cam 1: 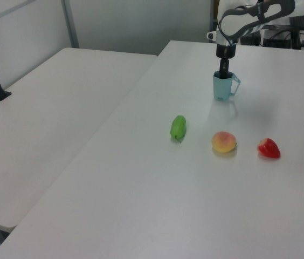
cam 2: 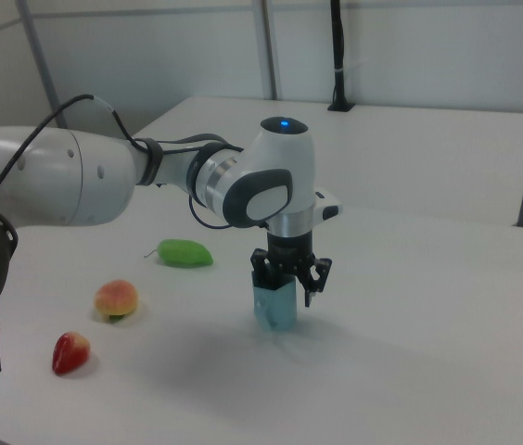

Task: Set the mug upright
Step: 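Rotate the mug upright and lower it onto the table, then open the gripper and raise it away from the mug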

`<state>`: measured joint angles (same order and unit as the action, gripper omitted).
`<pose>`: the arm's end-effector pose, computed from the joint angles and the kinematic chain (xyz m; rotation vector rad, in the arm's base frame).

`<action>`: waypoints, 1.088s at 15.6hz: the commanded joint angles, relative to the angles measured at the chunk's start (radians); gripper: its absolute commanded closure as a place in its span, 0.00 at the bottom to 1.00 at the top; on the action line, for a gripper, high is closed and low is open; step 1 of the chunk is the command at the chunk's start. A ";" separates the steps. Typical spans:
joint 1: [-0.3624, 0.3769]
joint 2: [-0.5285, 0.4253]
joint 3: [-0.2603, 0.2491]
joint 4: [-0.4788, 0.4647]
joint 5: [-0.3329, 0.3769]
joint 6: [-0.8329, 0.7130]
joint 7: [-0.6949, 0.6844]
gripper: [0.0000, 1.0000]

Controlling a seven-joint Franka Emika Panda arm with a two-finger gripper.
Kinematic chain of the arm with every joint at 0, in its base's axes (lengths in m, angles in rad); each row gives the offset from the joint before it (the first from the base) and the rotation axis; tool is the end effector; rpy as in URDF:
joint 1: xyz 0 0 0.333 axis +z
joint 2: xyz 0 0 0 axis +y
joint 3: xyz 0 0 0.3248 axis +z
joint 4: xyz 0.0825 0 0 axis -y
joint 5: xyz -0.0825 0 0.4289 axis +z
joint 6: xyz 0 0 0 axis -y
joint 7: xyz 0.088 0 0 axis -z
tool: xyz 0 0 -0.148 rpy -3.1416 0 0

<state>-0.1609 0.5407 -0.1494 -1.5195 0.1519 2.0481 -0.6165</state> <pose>0.7144 -0.2013 0.2948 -3.0619 -0.3953 -0.0330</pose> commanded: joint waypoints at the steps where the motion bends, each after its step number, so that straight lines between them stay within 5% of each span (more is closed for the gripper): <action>1: 0.017 -0.051 0.005 0.004 0.011 0.004 0.055 0.00; 11: 0.004 -0.395 0.066 0.009 0.029 -0.201 0.332 0.00; 17: 0.006 -0.556 0.195 -0.002 0.028 -0.452 0.712 0.00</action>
<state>-0.1524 0.0651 -0.0175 -1.4761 0.1680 1.7227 -0.0883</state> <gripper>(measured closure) 0.000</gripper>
